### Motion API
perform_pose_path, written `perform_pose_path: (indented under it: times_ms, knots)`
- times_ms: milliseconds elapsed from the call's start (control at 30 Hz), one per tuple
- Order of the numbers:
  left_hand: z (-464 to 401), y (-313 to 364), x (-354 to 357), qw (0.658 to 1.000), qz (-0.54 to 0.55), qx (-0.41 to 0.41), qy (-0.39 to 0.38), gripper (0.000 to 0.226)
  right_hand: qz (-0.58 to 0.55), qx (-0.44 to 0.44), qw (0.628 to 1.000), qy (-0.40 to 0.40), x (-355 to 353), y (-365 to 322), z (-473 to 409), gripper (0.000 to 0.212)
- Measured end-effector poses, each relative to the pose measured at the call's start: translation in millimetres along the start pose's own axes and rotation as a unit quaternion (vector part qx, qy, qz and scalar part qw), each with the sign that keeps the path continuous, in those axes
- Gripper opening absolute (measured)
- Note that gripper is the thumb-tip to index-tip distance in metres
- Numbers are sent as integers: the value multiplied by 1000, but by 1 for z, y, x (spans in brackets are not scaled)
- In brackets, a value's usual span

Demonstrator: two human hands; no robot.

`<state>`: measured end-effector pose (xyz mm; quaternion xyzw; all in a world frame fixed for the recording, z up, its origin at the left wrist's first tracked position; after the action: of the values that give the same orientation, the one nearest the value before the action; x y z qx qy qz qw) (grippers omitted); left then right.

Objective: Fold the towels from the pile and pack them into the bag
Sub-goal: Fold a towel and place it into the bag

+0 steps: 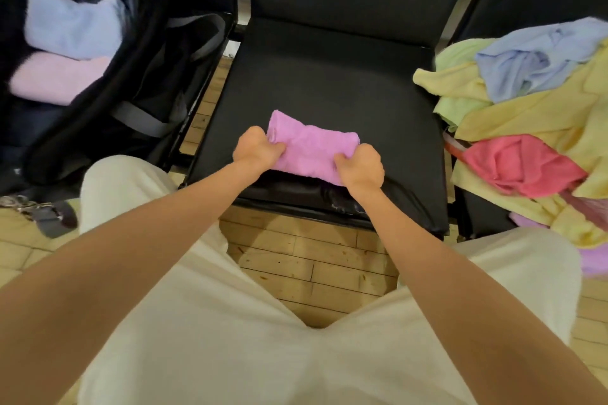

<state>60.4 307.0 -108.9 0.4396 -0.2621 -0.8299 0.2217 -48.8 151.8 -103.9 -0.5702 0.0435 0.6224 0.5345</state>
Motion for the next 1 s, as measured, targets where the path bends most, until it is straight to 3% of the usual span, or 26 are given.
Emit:
perform_pose_path:
  times_ms: [100,233,433,633,833,1000]
  knots:
    - [5,-6,-45,997,74,10,23,39,-66,-46,997,14,2,-44,13,24]
    - [9,-13,-139,985,90,79,127,30,-144,-177,973,35,12,-126,30,24]
    - [15,-37,-292,944,62,129,296,32,-223,-321,914,-111,59,-260,44,72]
    - [32,-71,-388,900,11,111,421,23,-153,-414,882,-166,130,-374,62,53]
    - [6,-131,-385,887,45,86,451,14,-31,-384,907,-173,204,-402,72,41]
    - [-23,-171,-352,929,46,6,367,19,25,-370,909,-190,232,-372,59,30]
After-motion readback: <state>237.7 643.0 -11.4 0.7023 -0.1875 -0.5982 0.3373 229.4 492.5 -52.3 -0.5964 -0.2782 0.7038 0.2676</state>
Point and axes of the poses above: each hand's wrist, its own z-axis away from the middle knuckle, its own x-axis out of the palm, y = z × x, the point moved 3 cm from there along -z, towards the middle knuckle, and after that the axes turned 8 degrees about -y, right-handed, at the moved point
